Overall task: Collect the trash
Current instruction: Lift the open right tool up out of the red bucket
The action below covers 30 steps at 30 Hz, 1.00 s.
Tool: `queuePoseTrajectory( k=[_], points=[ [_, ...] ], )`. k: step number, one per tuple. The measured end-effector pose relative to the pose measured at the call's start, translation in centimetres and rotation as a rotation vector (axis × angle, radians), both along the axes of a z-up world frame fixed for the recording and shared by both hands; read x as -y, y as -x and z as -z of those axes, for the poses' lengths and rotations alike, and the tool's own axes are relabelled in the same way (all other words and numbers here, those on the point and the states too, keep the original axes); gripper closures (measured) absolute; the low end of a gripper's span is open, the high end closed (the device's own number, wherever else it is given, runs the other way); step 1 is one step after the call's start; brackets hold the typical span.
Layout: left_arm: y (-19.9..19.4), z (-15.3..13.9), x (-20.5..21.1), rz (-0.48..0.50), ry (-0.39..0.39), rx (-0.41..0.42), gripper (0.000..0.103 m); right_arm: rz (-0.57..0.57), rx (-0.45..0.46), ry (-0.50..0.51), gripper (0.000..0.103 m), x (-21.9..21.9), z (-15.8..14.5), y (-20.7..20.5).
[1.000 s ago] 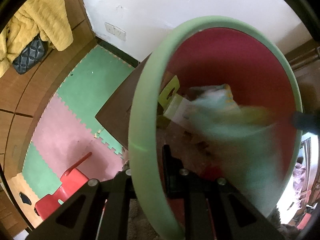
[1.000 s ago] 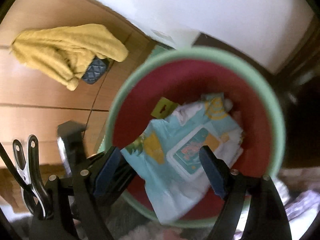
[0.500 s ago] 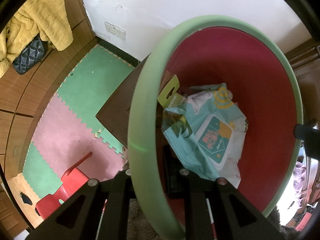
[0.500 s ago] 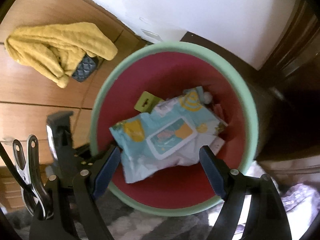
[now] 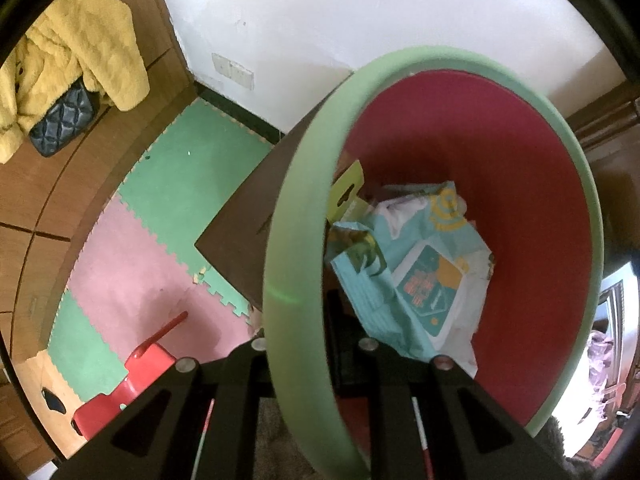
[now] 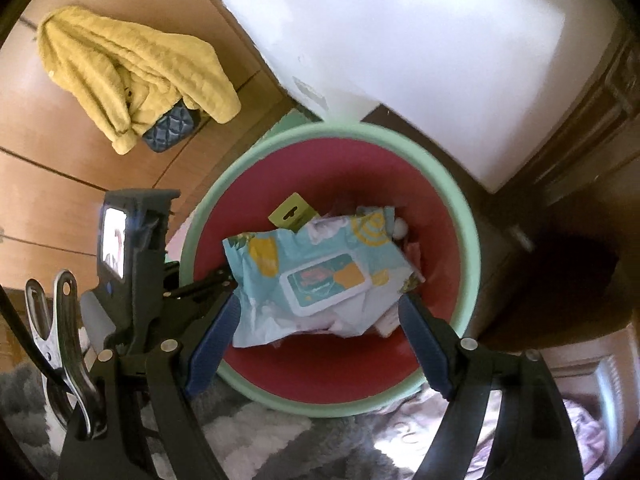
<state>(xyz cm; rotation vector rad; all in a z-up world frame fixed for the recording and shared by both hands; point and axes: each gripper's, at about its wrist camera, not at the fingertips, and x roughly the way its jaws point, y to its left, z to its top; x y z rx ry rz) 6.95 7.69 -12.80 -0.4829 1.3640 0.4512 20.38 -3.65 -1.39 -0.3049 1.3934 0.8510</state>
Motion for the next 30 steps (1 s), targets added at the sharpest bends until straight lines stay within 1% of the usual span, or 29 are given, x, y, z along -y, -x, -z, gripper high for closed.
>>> queuePoseTrajectory(
  k=[3,5,9,12,17,22,27,28,29,30],
  points=[
    [-0.5,-0.4,0.0,0.012,-0.019,0.009,0.092,-0.011,0.081,0.007,0.020,0.2,-1.4,0.4],
    [-0.7,-0.5,-0.2,0.015,-0.023,0.013,0.092,-0.016,0.111,-0.009,0.020,0.4,-2.4,0.7],
    [-1.0,-0.6,-0.9,0.013,-0.022,0.021,0.092,-0.003,0.103,-0.065,0.021,1.4,-4.1,0.8],
    [-1.3,-0.4,-1.1,0.008,-0.023,0.017,0.092,0.008,0.104,-0.077,0.022,2.1,-4.9,0.9],
    [-1.2,-0.1,-1.6,-0.016,-0.014,0.010,0.092,0.048,0.094,-0.059,0.022,2.9,-4.7,0.9],
    [-1.2,0.0,-1.4,-0.011,-0.013,0.002,0.092,0.064,0.088,-0.062,0.022,3.3,-4.6,1.0],
    [-1.3,0.3,-1.4,0.005,-0.013,-0.039,0.091,0.076,0.090,-0.081,0.022,3.6,-4.9,1.0],
    [-1.3,0.3,-1.3,0.014,-0.019,-0.049,0.090,0.078,0.089,-0.081,0.022,3.7,-4.9,1.0],
    [-1.3,0.4,-1.2,0.022,-0.033,-0.066,0.083,0.078,0.088,-0.081,0.022,3.7,-4.8,0.9],
    [-1.2,0.3,-1.2,0.013,-0.072,-0.078,0.073,0.081,0.086,-0.080,0.022,3.8,-4.8,0.9]
  ],
)
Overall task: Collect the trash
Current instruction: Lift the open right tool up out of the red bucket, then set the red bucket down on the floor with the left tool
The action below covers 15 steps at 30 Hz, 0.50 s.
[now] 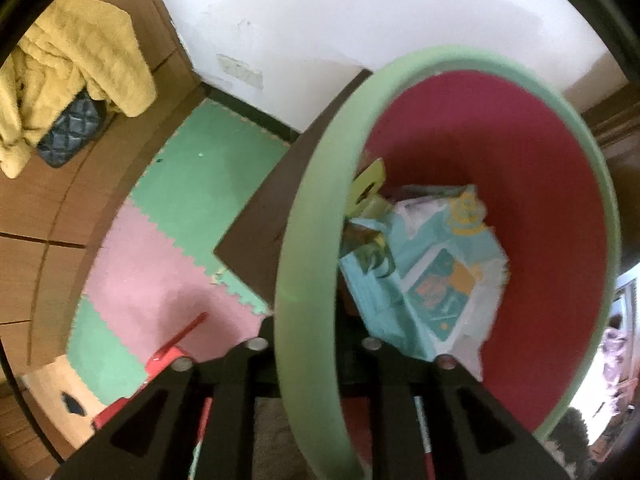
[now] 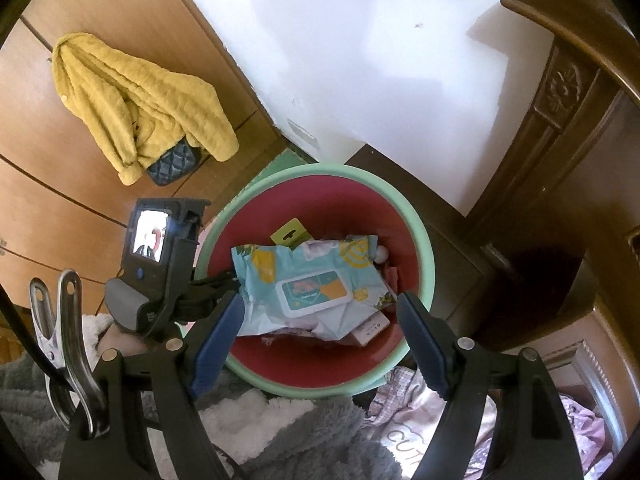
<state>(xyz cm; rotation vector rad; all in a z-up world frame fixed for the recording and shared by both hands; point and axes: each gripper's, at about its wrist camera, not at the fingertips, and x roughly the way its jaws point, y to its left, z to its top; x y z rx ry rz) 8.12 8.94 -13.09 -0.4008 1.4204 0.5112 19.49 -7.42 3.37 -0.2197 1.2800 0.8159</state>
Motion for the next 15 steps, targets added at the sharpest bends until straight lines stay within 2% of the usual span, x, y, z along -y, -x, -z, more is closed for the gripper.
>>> queuePoseTrajectory(
  k=[1,2,3,6,10,15],
  points=[
    [0.2,-0.5,-0.3,-0.017,-0.051,0.004,0.045,0.001,-0.002,0.000,0.022,0.1,0.1,0.0],
    [0.4,-0.8,-0.6,-0.029,-0.078,0.012,0.027,0.002,-0.005,0.001,0.022,0.1,0.1,-0.1],
    [0.6,-1.5,-1.1,-0.050,-0.110,0.033,0.025,0.004,-0.009,0.002,0.022,0.2,0.2,-0.2],
    [1.0,-3.3,-2.0,-0.077,-0.138,0.080,0.024,0.009,-0.020,0.008,0.022,0.3,0.5,-0.4],
    [1.5,-5.2,-1.7,-0.047,-0.136,0.124,0.023,-0.001,-0.022,0.008,0.022,0.1,0.5,-0.5],
    [2.1,-5.9,-1.1,-0.022,-0.100,0.134,0.023,-0.004,-0.021,0.013,0.022,-0.1,0.6,-0.4]
  ],
)
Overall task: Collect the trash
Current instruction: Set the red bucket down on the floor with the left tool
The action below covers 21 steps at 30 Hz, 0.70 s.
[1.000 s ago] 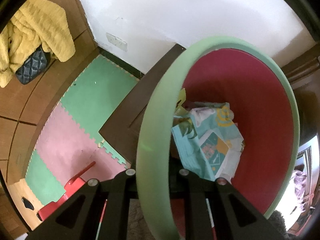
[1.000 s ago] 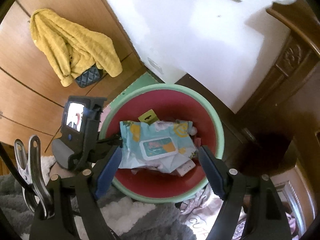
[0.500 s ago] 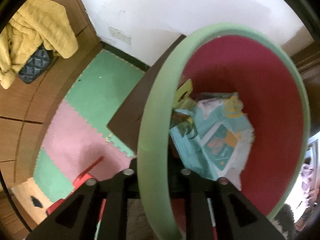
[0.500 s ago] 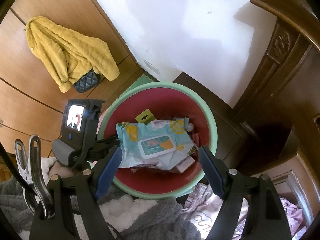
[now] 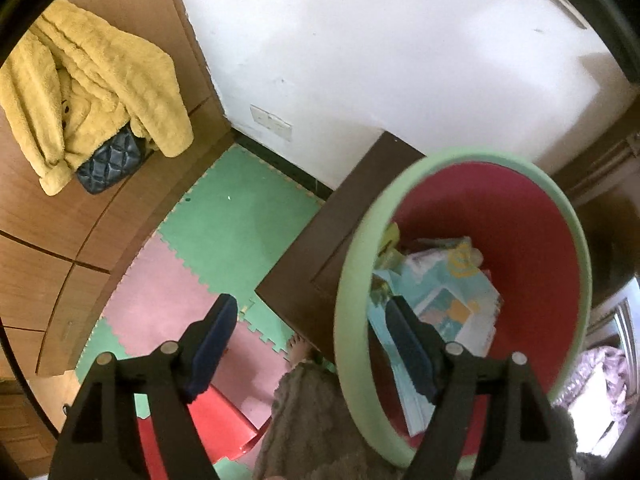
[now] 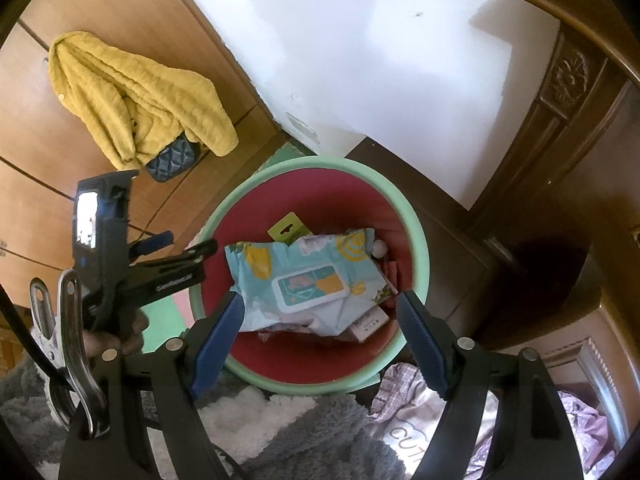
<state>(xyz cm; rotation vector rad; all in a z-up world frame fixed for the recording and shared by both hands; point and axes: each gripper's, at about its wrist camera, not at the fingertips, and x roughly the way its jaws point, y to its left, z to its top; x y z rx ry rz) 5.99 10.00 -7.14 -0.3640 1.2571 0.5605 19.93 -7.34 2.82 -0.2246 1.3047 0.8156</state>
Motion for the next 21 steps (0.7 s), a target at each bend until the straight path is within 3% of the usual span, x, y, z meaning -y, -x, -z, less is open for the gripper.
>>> queuePoseTrajectory(
  k=[7,15,21],
  points=[
    [0.8,-2.8,0.8,0.043,0.029,0.045,0.023,0.006,-0.006,0.001,0.022,0.0,0.1,0.1],
    [1.1,-6.3,2.5,0.133,-0.025,0.082,0.023,0.011,-0.021,0.003,0.022,0.1,0.4,0.1],
    [1.4,-8.2,2.4,0.160,-0.021,0.104,0.023,0.022,-0.031,0.009,0.022,0.4,0.9,0.1]
  ],
)
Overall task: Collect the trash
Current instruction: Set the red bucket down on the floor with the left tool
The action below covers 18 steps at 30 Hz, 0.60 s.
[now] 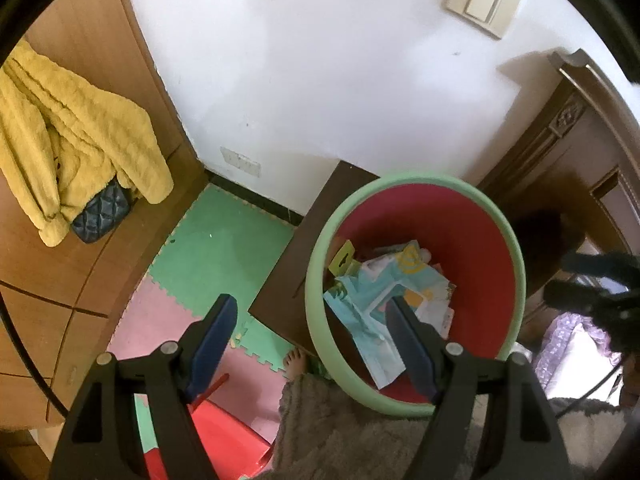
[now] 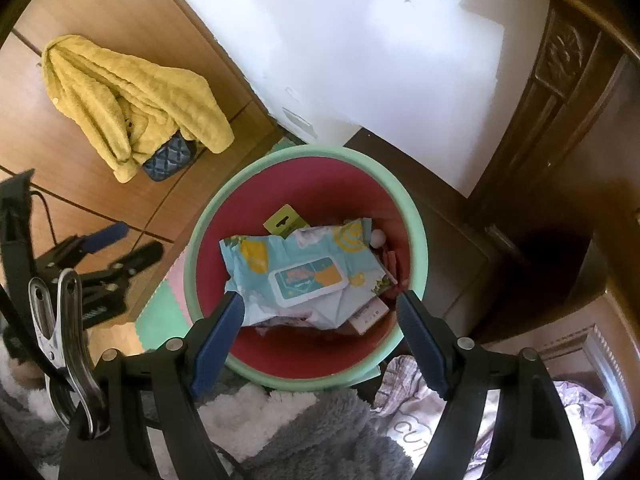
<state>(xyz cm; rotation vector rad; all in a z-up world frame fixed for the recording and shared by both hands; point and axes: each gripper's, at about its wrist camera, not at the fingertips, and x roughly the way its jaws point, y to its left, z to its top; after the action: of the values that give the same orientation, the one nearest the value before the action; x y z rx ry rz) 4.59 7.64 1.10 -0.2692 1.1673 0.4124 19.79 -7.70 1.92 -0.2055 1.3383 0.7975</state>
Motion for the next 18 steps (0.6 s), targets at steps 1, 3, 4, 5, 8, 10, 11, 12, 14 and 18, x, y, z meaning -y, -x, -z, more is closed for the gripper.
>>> queuePoseTrajectory(
  k=[1,3,4,5,8,10,11,12,14,18],
  points=[
    [0.0,-0.2,0.1,0.005,0.014,0.003,0.023,-0.001,-0.006,0.003,0.022,0.0,0.2,0.0],
    [0.1,-0.5,0.3,0.010,0.019,0.009,0.023,-0.006,-0.013,0.009,0.022,-0.1,0.4,0.1],
    [0.1,-0.5,0.6,0.015,0.012,0.007,0.023,-0.011,-0.014,0.013,0.022,-0.1,0.5,0.2],
    [0.1,-0.4,0.9,0.020,0.005,0.003,0.023,-0.013,-0.013,0.015,0.022,-0.2,0.6,0.2],
    [-0.1,-0.2,1.2,0.019,0.009,-0.004,0.023,-0.016,0.005,0.017,0.022,-0.3,0.4,0.1],
    [0.0,-0.3,1.2,0.009,0.008,0.001,0.023,-0.010,0.022,0.019,0.022,-0.3,0.3,0.0],
    [0.0,-0.4,1.1,0.006,0.003,0.004,0.023,-0.001,0.038,0.025,0.022,-0.2,0.1,-0.1],
    [0.0,-0.6,1.0,-0.002,-0.004,0.010,0.023,0.001,0.046,0.026,0.022,-0.1,0.1,-0.2],
    [0.1,-0.7,0.6,-0.021,0.006,0.020,0.023,0.009,0.053,0.023,0.022,0.1,0.0,-0.4],
    [0.1,-0.5,0.2,-0.042,0.025,0.011,0.023,0.025,0.041,0.026,0.022,0.3,0.3,-0.9]
  ],
)
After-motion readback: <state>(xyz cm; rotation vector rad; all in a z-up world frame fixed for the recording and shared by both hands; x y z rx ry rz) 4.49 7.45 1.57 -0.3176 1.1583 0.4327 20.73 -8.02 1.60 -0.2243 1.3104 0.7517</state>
